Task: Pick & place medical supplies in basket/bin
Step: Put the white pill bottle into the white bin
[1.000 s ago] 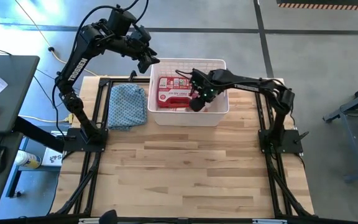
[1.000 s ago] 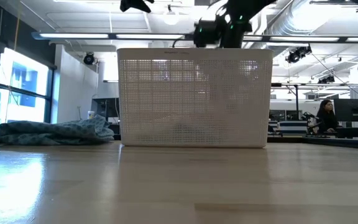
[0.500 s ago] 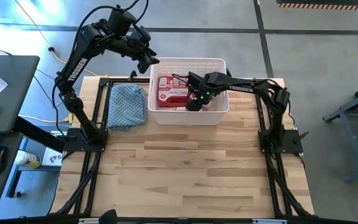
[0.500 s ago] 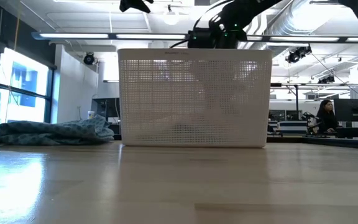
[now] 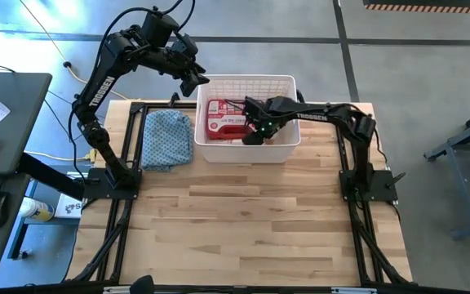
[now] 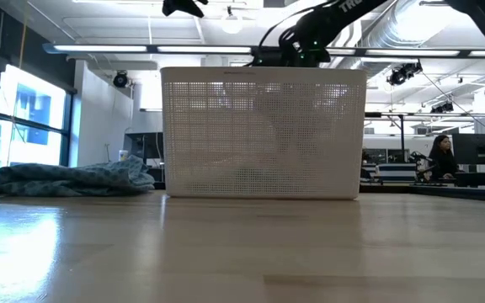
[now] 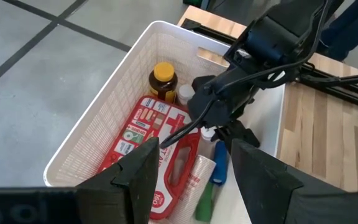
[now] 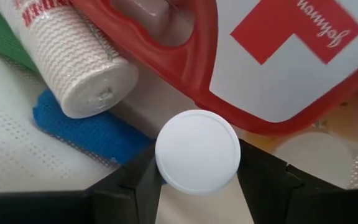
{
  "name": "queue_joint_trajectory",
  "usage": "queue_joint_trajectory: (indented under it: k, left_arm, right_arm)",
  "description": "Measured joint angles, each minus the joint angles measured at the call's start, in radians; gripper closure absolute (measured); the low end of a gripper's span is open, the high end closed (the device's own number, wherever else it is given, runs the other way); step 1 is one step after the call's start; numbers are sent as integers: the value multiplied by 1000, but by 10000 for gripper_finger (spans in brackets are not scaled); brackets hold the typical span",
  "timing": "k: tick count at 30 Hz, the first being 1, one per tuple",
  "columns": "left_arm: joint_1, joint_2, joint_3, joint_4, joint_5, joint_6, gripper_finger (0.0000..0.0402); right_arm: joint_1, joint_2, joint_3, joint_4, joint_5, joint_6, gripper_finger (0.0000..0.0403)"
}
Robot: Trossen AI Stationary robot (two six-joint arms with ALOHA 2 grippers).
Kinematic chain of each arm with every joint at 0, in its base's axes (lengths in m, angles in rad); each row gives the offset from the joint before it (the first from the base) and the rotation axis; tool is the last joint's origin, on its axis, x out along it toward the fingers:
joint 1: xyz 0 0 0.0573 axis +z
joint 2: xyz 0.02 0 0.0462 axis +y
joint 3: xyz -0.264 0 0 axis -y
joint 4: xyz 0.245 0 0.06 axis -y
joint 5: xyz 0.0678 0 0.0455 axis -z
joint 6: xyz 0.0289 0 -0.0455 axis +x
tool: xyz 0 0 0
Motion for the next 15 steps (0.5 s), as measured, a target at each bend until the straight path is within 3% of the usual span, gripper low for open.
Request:
queue_joint_trajectory:
  k: [15]
  left_arm:
    - [0,0,0,0,1,2,170]
  right_arm:
    - [0,27,0,2,-8,1,220]
